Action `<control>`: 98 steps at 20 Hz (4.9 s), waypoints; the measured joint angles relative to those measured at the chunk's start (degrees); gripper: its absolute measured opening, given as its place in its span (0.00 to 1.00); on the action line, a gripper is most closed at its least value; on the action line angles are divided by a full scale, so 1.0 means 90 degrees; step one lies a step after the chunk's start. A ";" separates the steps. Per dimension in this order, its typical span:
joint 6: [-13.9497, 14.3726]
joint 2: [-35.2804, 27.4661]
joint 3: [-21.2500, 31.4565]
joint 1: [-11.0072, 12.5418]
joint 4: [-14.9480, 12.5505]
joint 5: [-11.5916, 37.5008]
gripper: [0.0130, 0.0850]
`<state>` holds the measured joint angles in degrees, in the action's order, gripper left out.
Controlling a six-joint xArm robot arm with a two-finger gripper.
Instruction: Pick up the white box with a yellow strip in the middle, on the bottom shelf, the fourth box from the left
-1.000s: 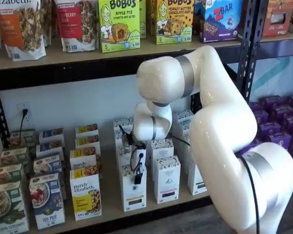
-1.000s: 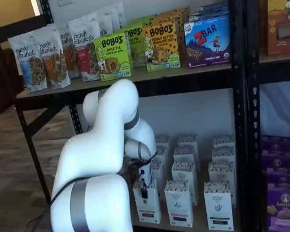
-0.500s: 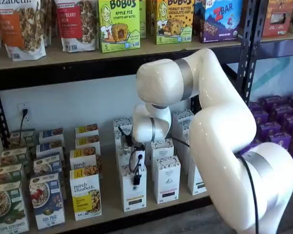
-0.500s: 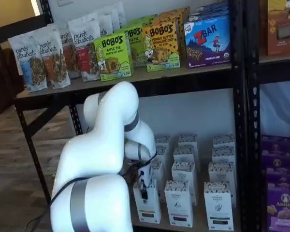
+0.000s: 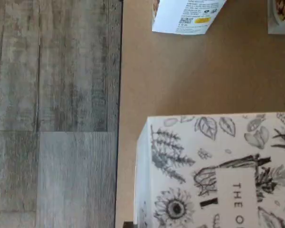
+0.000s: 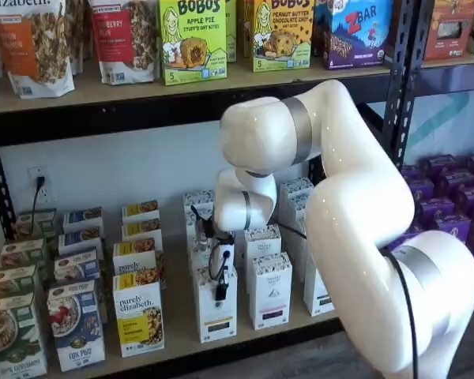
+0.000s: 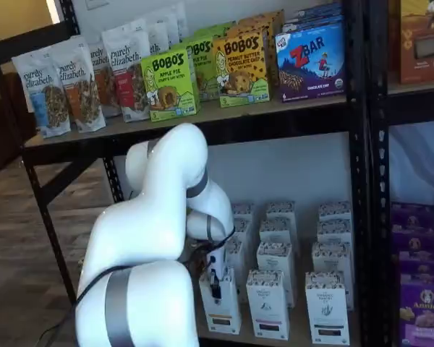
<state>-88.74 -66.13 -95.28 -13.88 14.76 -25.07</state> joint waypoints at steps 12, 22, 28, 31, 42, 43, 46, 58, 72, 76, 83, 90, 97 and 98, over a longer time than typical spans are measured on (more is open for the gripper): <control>-0.0054 -0.0008 -0.0065 0.0006 0.0065 -0.0137 0.61; -0.0158 0.0038 0.0073 -0.0062 0.0242 0.0013 0.61; -0.0278 0.0294 0.0489 -0.0133 0.0427 0.0232 0.61; -0.0306 0.0405 0.0656 -0.0180 0.0501 0.0312 0.61; -0.0385 0.0661 0.0998 -0.0242 0.0645 0.0362 0.50; -0.0375 0.0681 0.1019 -0.0242 0.0633 0.0360 0.50; -0.0390 0.0752 0.1123 -0.0255 0.0656 0.0442 0.50; -0.0562 0.1295 0.1902 -0.0347 0.0899 0.0753 0.50; -0.0487 0.2319 0.3379 -0.0734 0.1152 0.1153 0.50; -0.0386 0.2643 0.3830 -0.0851 0.1150 0.1243 0.50; -0.0009 0.3175 0.4585 -0.1009 0.0893 0.1379 0.50; 0.0339 0.3731 0.5343 -0.1161 0.0667 0.1610 0.50; 0.0618 0.4468 0.6142 -0.1189 0.0406 0.1767 0.50; 0.0657 0.4574 0.6226 -0.1183 0.0363 0.1748 0.50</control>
<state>-82.83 -24.97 -39.24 -24.52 18.03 -9.33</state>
